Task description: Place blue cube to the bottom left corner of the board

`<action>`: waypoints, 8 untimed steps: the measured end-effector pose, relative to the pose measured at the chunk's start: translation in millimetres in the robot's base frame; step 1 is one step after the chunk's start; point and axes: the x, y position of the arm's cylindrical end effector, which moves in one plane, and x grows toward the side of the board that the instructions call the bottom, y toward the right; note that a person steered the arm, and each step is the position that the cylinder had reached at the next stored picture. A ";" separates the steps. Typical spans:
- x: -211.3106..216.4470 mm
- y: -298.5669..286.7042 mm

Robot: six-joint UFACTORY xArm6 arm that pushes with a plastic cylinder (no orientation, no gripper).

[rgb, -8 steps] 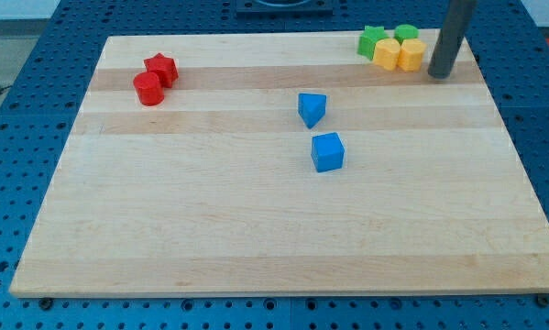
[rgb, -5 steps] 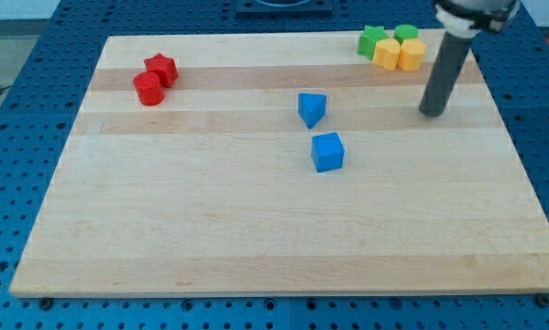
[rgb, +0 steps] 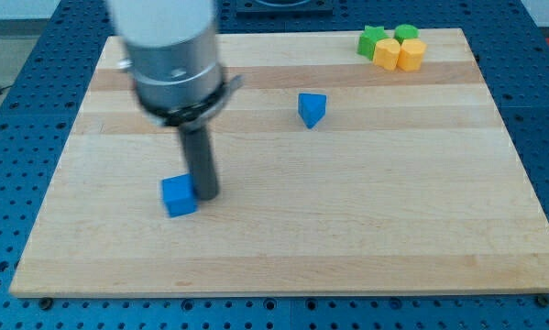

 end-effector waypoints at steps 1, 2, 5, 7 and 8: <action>26.4 -59.0; 32.9 -79.3; 3.3 -102.2; 25.8 -86.7; -5.7 -17.1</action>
